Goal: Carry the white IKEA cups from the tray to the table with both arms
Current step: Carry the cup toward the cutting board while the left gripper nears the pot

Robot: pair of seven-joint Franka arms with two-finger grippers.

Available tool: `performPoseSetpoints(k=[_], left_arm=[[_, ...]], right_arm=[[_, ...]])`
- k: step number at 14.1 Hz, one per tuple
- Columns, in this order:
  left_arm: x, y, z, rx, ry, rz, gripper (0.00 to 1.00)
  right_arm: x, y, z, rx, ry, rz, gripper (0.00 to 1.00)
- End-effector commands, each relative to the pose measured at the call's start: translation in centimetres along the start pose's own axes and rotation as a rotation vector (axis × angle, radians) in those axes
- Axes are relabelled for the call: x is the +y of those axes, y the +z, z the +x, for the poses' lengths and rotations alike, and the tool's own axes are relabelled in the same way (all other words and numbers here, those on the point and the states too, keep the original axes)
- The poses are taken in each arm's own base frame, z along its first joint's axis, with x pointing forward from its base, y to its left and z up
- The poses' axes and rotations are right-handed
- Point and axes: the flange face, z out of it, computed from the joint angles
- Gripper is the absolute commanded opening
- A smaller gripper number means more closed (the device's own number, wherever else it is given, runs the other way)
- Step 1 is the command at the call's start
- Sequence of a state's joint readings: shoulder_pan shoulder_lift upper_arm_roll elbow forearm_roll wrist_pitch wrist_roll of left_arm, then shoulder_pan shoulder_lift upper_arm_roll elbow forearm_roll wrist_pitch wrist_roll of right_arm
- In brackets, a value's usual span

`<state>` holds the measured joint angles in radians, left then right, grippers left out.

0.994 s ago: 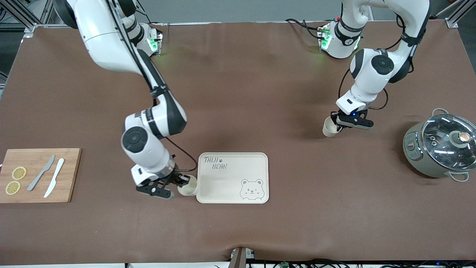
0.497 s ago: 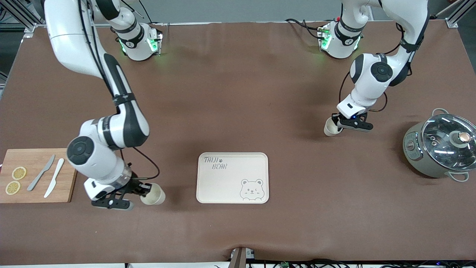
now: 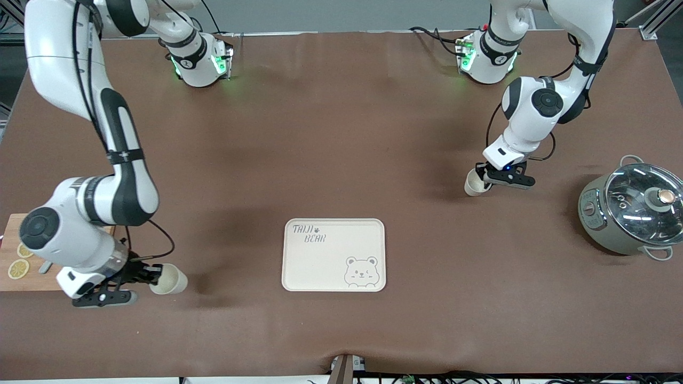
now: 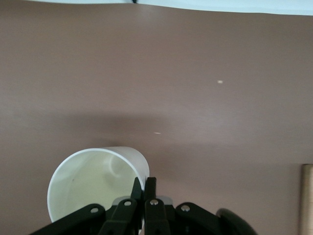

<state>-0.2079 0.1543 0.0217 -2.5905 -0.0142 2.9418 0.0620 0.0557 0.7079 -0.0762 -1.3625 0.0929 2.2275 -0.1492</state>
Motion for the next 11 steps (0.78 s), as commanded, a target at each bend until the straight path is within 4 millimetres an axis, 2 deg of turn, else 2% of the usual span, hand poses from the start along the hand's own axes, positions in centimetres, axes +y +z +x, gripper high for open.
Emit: performPoseSetpoints(k=[1,4,6,8,11], left_arm=[[0.1,0.0,0.5,0.018,0.006,-0.003,0.00],[0.1,0.0,0.5,0.020,0.005,-0.004,0.00],[0.1,0.0,0.5,0.020,0.003,-0.003,0.00],[0.2,0.4,0.6,0.015,-0.017,-0.010,0.00],[0.6,0.3,0.8,0.026,-0.028,-0.019,0.00]], right_arm=[[3.9,0.1,-1.0,-0.010,-0.047,0.023,0.00],[8.0,0.9,-2.1,-0.009,-0.074,0.060,0.00],[9.6,1.3,-2.6,-0.005,-0.082,0.083,0.00],[9.8,1.8,-2.8,-0.005,-0.083,0.093,0.00],[9.7,3.6,-3.1,-0.020,-0.079,0.099,0.00]])
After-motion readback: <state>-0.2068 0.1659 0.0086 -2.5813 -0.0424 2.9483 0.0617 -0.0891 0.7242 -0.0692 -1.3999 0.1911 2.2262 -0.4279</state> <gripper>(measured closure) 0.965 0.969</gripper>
